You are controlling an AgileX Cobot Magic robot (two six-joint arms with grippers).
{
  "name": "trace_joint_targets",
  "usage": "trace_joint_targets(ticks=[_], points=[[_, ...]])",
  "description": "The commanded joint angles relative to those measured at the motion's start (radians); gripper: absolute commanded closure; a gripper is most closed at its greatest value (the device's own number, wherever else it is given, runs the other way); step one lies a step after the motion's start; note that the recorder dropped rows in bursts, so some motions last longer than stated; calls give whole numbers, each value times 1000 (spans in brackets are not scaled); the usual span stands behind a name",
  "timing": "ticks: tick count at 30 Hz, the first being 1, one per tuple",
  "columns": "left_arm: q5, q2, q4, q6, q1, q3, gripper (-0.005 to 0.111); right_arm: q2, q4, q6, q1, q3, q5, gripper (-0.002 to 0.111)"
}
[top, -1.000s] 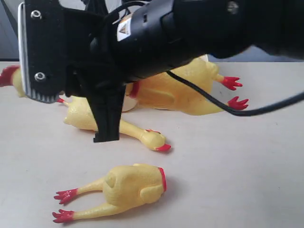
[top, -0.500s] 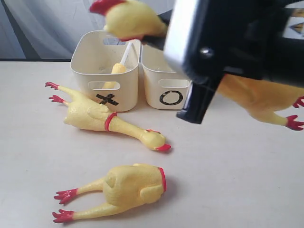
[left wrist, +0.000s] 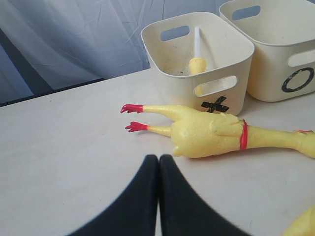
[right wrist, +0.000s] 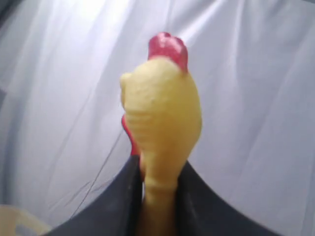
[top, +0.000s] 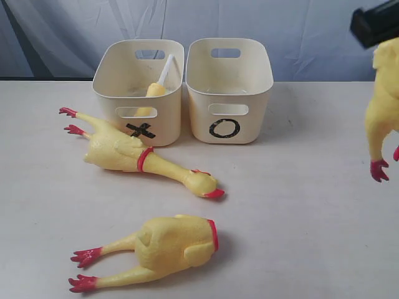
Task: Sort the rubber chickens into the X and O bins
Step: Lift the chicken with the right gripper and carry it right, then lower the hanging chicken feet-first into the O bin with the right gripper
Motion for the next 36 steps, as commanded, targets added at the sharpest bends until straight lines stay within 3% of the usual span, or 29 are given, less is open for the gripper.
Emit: trace_joint_targets(ticks=[1,8,14,23,29,36], points=[[-11,-7,-12,0,-5,5,107,-4,9,194,-28,14,-212,109],[-11,-7,-12,0,-5,5,107,106,9,395,-37,14,-441,109],[-11,-7,-12,0,-5,5,107,254,-63,656,-190,14,-478,109],[-7,-7,-14,0,-5,5,107,373,-385,1020,-485,-97,-344,109],[-7,-7,-16,0,-5,5,107,407,-501,1179,-595,-236,-248,109],[-7,-7,-16,0,-5,5,107,511,-655,1431,-643,-395,-192,109]])
